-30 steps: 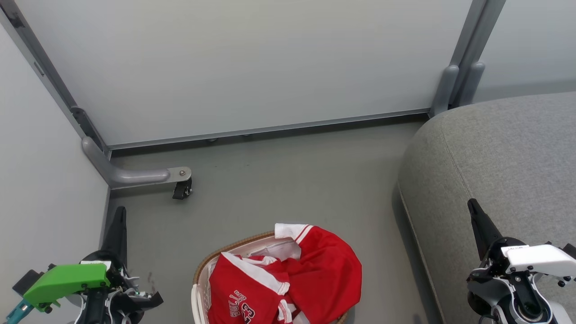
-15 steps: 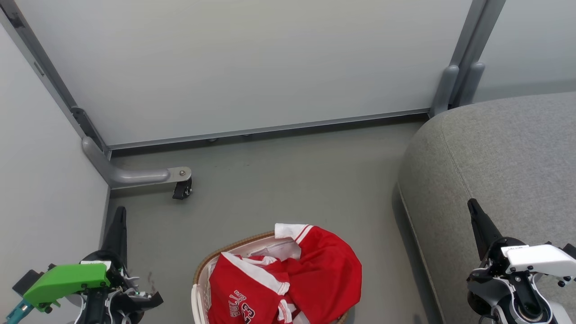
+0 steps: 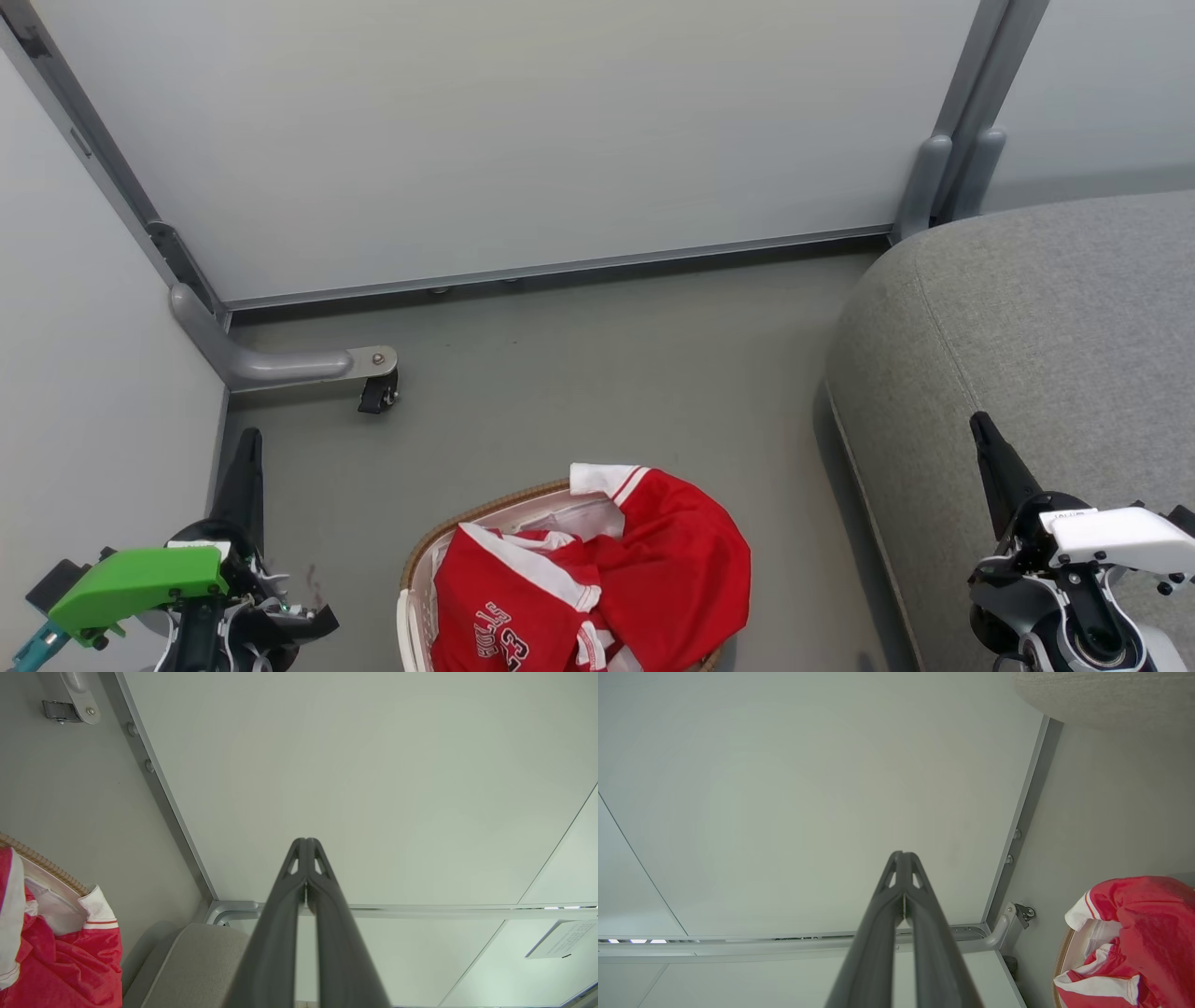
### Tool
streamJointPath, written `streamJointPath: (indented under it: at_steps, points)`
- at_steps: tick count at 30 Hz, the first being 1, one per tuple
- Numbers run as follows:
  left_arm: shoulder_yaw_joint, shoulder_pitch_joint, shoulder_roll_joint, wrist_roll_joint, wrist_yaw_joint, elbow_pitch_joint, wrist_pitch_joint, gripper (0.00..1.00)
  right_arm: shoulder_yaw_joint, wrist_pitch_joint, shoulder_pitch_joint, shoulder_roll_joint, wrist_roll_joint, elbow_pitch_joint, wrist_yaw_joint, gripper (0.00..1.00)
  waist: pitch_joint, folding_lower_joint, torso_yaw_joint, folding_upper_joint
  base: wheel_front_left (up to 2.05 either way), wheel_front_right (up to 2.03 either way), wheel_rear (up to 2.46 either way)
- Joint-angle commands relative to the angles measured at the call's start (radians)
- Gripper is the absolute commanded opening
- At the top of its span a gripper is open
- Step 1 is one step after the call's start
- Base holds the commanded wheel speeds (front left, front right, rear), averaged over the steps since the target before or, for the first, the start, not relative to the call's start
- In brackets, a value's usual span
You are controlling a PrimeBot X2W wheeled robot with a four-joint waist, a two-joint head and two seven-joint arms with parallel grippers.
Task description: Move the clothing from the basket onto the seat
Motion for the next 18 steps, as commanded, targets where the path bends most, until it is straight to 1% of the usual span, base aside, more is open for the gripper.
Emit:
streamJointPath:
  at_steps: [1,12,13,18]
  points:
    - [0.001,0.012,0.001,-0.003,-0.004,-0.002,0.002,0.00,-0.002,0.002,0.012,-0.006,0.003,-0.002,0.000,0.00,0.000,0.0000,0.000,0.0000,0.00,0.00,0.00]
    - [0.001,0.012,0.001,-0.003,-0.004,-0.002,0.002,0.00,-0.002,0.002,0.012,-0.006,0.003,-0.002,0.000,0.00,0.000,0.0000,0.000,0.0000,0.00,0.00,0.00]
    - [0.000,0.000,0.000,0.000,0.000,0.001,0.000,1.00,0.000,0.000,0.000,0.000,0.000,0.001,0.000,1.00,0.000,0.0000,0.000,0.0000,0.00,0.00,0.00]
    - [-0.005,0.003,-0.005,0.010,0.000,0.035,-0.011,1.00,0.005,-0.008,0.004,0.006,-0.009,0.025,0.000,1.00,0.001,0.0000,0.000,0.0000,0.00,0.00,0.00]
